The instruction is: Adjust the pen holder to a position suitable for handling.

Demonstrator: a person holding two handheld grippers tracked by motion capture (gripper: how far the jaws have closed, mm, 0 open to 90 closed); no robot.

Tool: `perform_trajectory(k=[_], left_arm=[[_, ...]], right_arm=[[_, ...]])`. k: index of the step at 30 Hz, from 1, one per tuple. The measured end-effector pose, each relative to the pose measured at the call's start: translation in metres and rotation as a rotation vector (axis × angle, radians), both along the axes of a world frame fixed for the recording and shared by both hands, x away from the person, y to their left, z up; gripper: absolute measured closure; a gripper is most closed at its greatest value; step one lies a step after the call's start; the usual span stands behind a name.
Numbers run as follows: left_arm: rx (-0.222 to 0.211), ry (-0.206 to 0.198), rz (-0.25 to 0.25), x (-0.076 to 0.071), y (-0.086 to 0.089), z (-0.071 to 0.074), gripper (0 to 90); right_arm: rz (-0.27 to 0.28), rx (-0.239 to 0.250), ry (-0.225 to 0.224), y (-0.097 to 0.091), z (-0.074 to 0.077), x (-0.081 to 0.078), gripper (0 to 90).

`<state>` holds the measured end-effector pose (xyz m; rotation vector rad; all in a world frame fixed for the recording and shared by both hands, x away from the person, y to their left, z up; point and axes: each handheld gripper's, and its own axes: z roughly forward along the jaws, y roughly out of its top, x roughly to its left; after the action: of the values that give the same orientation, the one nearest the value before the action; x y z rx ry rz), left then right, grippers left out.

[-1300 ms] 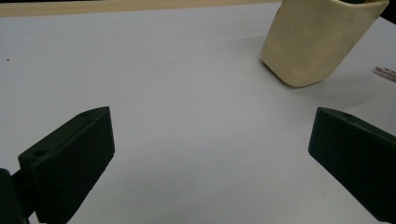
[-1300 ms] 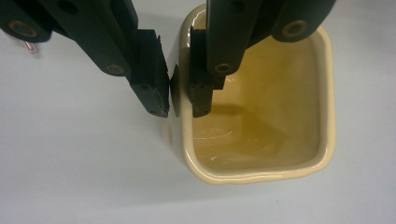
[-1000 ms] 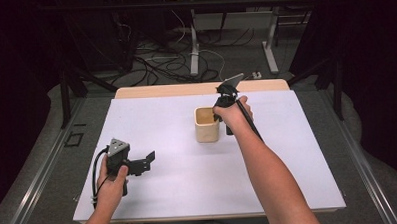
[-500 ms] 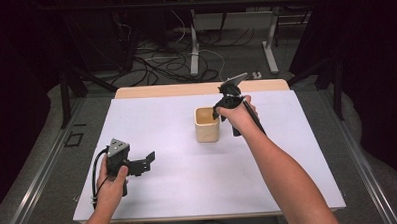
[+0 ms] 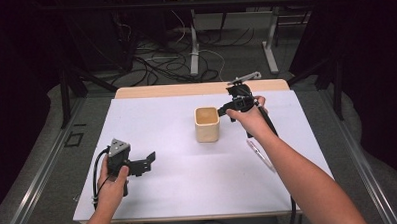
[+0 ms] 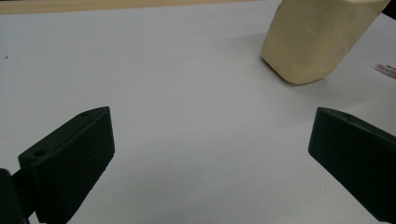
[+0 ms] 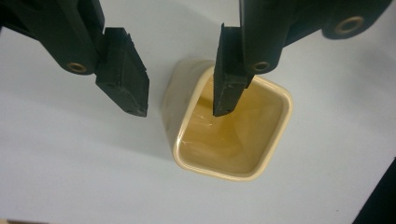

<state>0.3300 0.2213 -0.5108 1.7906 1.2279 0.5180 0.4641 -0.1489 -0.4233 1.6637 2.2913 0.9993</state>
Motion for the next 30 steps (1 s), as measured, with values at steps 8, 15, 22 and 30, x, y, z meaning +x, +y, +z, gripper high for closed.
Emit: perform_trajectory(k=[8,15,22,30], left_arm=[[-0.004,0.001,0.007,0.000,0.001,0.000,0.3],[0.003,0.002,0.002,-0.001,0.001,0.000,0.3],[0.004,0.004,0.006,-0.001,0.001,-0.001,0.3],[0.008,0.003,0.009,-0.001,0.001,-0.001,0.3]], right_arm=[[0.078,0.025,-0.052,-0.006,-0.005,-0.016,44.6],[0.129,-0.017,-0.088,-0.012,-0.009,-0.028,38.8],[0.172,-0.073,-0.129,-0.023,-0.011,-0.039,33.0],[0.194,-0.119,-0.111,-0.042,-0.014,-0.051,22.6]])
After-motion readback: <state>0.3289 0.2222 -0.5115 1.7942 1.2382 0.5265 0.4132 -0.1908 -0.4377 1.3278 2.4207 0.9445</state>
